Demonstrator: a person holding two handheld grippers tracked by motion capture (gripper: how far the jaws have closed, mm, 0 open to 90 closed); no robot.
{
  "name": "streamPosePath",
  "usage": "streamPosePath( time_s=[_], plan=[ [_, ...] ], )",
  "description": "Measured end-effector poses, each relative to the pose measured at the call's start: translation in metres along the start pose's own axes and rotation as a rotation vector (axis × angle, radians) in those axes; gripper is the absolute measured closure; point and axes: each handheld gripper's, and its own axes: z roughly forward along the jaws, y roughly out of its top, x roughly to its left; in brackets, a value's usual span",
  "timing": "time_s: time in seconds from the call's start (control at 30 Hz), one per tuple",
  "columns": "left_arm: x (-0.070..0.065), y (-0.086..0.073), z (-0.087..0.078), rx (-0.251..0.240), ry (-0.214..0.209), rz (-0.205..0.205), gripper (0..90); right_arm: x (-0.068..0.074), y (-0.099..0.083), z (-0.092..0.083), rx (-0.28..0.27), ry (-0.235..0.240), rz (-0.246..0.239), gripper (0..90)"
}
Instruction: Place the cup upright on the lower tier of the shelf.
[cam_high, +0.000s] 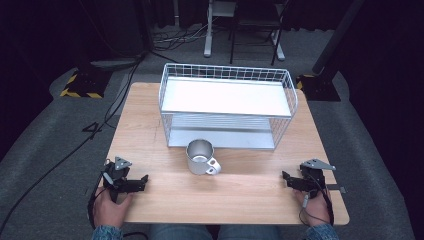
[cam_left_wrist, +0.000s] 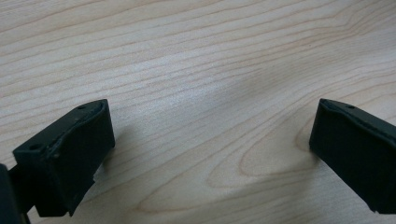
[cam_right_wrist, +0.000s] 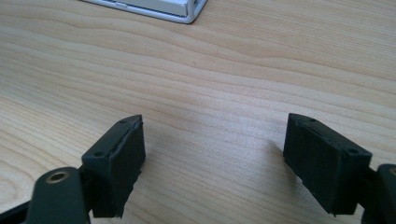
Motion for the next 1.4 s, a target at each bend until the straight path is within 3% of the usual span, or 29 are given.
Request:
streamPosePath(
  time_s=[0.33, 0.5, 0.67, 0.9, 1.13, 1.4],
  plan=[
    [0.000, 0.000, 0.000, 0.000, 0.001, 0.000, 0.3, -0.001, 0.000, 0.000, 0.001, 0.005, -0.005, 21.0],
    [0.000, 0.000, 0.000, 0.000, 0.001, 0.000, 0.3, 0.000, 0.000, -0.002, 0.009, 0.004, 0.018, 24.6],
    [0.000, 0.000, 0.000, -0.001, 0.003, -0.003, 0.4, 0.000, 0.005, -0.006, 0.038, 0.030, 0.043, 26.0],
    [0.000, 0.000, 0.000, -0.001, 0.003, -0.002, 0.4, 0.006, 0.012, -0.015, 0.030, 0.069, 0.031, 26.4],
    [0.000, 0.000, 0.000, 0.000, 0.003, -0.002, 0.4, 0.019, 0.024, -0.030, -0.005, 0.124, 0.026, 29.7],
    [0.000, 0.000, 0.000, 0.000, 0.003, -0.002, 0.4, 0.042, 0.037, -0.043, -0.051, 0.175, -0.027, 30.7]
  ],
)
